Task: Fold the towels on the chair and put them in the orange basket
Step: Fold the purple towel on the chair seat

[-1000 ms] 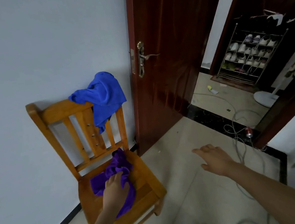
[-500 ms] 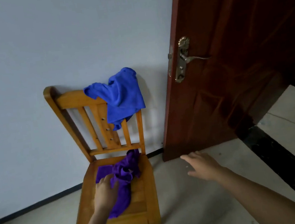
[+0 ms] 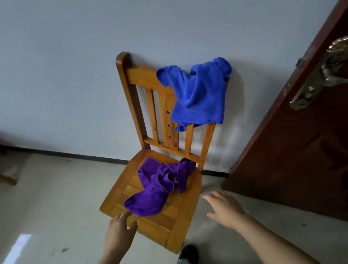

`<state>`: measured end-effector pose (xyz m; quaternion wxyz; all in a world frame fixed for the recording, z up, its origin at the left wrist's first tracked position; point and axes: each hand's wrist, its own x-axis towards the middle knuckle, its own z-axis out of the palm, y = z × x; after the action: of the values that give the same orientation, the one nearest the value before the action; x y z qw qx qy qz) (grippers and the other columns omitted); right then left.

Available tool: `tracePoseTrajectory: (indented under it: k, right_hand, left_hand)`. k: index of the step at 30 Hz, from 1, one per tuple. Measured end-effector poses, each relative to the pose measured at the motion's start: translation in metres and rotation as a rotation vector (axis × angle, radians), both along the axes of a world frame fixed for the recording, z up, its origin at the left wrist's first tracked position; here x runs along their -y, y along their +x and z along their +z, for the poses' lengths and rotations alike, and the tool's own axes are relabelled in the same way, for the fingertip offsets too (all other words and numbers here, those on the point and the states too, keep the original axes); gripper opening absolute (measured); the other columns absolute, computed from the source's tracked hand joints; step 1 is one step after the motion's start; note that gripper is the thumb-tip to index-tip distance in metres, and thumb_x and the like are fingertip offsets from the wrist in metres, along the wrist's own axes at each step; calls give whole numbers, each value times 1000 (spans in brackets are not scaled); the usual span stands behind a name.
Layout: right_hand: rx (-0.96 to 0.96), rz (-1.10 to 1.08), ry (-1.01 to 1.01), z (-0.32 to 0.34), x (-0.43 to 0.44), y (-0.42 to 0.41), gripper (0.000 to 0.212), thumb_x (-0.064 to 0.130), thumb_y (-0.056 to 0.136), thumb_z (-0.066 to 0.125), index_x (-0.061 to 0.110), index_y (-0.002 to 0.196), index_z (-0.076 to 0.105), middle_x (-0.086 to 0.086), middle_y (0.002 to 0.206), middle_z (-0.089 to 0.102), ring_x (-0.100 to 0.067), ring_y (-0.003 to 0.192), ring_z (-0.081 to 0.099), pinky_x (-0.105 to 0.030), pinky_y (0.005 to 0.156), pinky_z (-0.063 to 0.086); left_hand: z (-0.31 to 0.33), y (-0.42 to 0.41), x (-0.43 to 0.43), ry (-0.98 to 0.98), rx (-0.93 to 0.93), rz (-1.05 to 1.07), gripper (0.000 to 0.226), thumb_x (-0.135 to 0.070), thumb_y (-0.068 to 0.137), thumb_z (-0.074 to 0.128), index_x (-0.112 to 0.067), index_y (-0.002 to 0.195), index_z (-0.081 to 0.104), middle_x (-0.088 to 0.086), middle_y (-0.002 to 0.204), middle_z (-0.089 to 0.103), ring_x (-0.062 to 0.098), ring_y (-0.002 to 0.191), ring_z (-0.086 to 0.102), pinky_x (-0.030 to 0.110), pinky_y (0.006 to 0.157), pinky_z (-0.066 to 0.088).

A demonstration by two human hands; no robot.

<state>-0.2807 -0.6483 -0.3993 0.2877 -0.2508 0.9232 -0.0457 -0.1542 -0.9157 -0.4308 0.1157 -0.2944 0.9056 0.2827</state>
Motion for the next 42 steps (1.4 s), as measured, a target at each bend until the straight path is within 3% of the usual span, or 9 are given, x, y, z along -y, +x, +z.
tracePoseTrajectory:
  k: [5, 13, 21, 29, 32, 34, 36, 38, 42]
  right_hand:
    - [41, 81, 2, -11, 20, -31, 50, 31, 93, 51, 22, 140, 35, -1, 141, 40, -20, 130, 37, -35, 105, 37]
    - [179, 97, -16, -35, 69, -76, 41, 33, 93, 50, 21, 132, 44, 1, 135, 46, -18, 124, 42, -30, 97, 41]
    - [333, 146, -44, -98, 139, -102, 36, 29, 94, 50, 20, 129, 48, 2, 132, 47, -14, 123, 41, -25, 99, 38]
    - [174, 264, -90, -195, 211, -156, 40, 29, 96, 48, 16, 133, 46, 0, 135, 46, -15, 126, 39, -25, 97, 39]
    - [172, 340, -61, -223, 232, -167, 51, 29, 95, 49, 16, 142, 33, -2, 145, 37, -17, 133, 33, -26, 103, 36]
    - [207, 353, 7, -238, 240, -167, 62, 28, 94, 51, 17, 147, 22, -4, 152, 26, -21, 139, 26, -31, 108, 32]
    - [220, 319, 66, -246, 238, -164, 67, 25, 93, 54, 19, 148, 17, -7, 152, 25, -24, 139, 26, -34, 107, 34]
    - [181, 311, 89, -247, 234, -156, 61, 16, 93, 54, 19, 146, 24, -7, 144, 39, -23, 133, 36, -33, 105, 40]
    - [90, 259, -33, -218, 229, -145, 47, 6, 93, 49, 21, 137, 42, 0, 128, 54, -16, 121, 47, -28, 98, 46]
  left_hand:
    - [-28, -19, -6, 70, 101, 85, 41, -27, 90, 57, -16, 129, 52, 8, 129, 56, 24, 119, 50, 32, 95, 43]
    - [-52, -73, -22, 306, 175, 263, 38, -19, 88, 56, -17, 125, 55, 6, 126, 60, 21, 111, 56, 31, 91, 48]
    - [-96, -78, -11, 302, 229, 557, 43, -25, 90, 55, -19, 133, 47, 5, 133, 54, 19, 121, 51, 31, 101, 42]
    - [-188, -118, 12, 77, 265, 615, 69, -38, 92, 50, -26, 148, 11, 3, 157, 9, 23, 144, 9, 39, 115, 21]
    - [-211, -131, 24, 138, 306, 748, 79, -42, 89, 55, -29, 148, 4, 7, 157, 1, 30, 144, 6, 45, 113, 23]
    - [-228, -128, 25, 278, 254, 882, 78, -36, 87, 60, -28, 148, 12, 10, 155, 12, 31, 140, 20, 46, 108, 32]
    - [-232, -128, 22, 399, 167, 930, 62, -25, 87, 60, -21, 142, 33, 10, 147, 32, 28, 131, 37, 41, 103, 40]
    - [-229, -124, 15, 451, 89, 1067, 42, -14, 89, 57, -14, 131, 50, 10, 136, 48, 25, 122, 49, 36, 98, 44]
    - [-202, -112, 11, 457, -31, 1324, 29, -1, 89, 50, -7, 115, 63, 12, 119, 62, 28, 111, 56, 34, 89, 48]
